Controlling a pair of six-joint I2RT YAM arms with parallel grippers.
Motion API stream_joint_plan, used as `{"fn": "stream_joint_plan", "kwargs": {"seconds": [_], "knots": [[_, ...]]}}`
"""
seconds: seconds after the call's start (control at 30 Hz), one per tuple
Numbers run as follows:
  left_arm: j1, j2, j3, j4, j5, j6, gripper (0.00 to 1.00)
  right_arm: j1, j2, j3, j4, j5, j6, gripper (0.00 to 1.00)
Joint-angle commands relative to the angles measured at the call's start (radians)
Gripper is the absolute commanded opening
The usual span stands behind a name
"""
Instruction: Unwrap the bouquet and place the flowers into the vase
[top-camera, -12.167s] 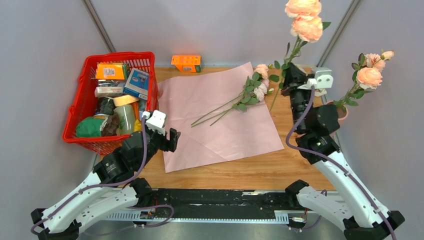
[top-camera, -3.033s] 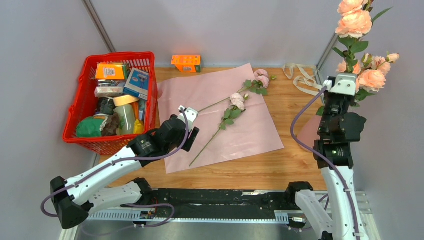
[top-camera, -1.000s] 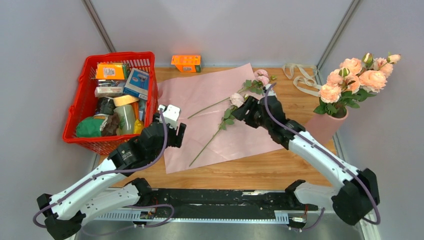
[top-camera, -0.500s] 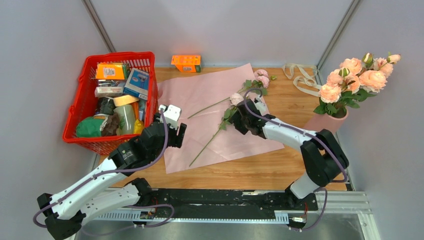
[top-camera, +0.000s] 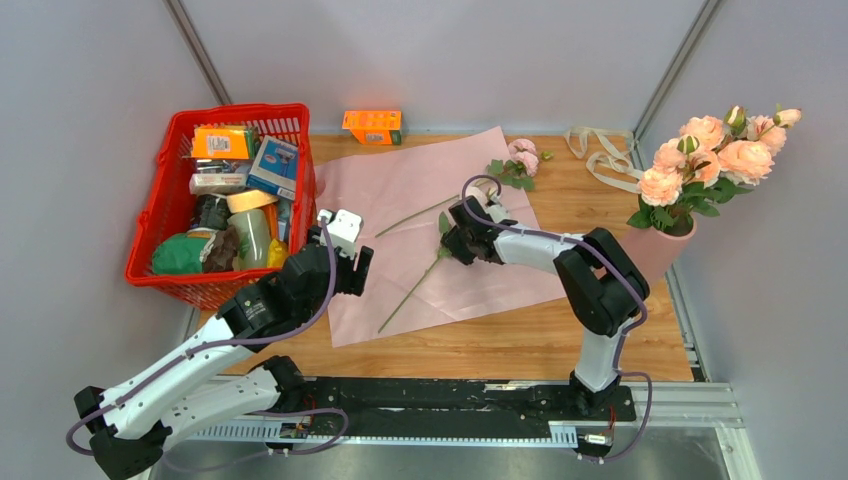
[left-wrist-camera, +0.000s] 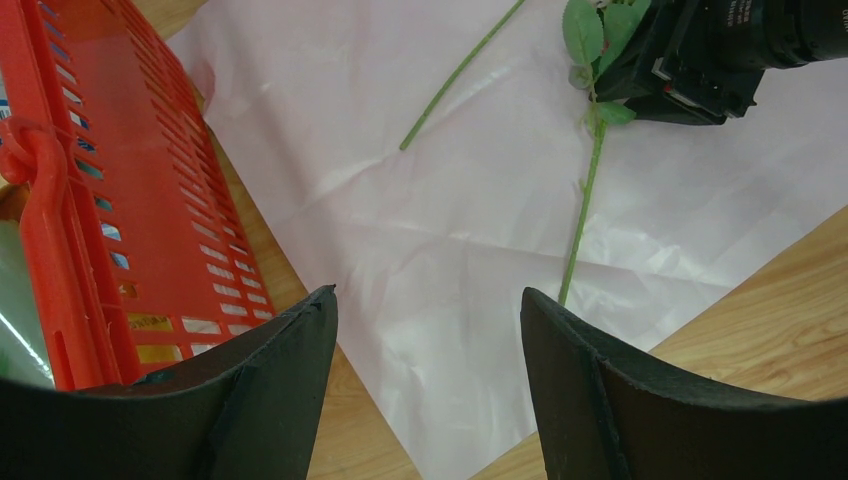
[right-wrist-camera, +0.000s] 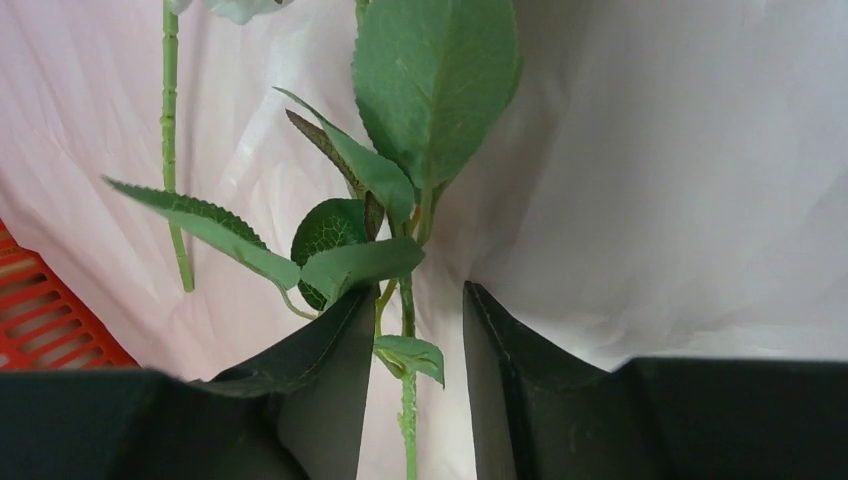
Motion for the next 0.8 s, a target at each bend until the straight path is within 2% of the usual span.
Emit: {"fn": "stream_joint_plan", "kwargs": {"seconds": [0.0,0.17,0.33,0.77], "knots": [[0.000,-0.001,-0.003,0.027,0.004,0.001,0.75,0.007,0.016,0.034,0.023,0.037,0.049,0.40],[0.001,0.002,-0.003,0.027,0.007,0.003,0.76,0.007,0.041,0.031,0.020,0.046,0.062,0.37],[0.000,0.001,-0.003,0.025,0.004,0.000,0.75,0.007,0.045,0.038,0.018,0.063,0.059,0.29],[0.000,0.001,-0.003,0.025,0.004,0.001,0.76,0.032,-0.123,0.061,0.017,0.200,-0.063,0.02]]}}
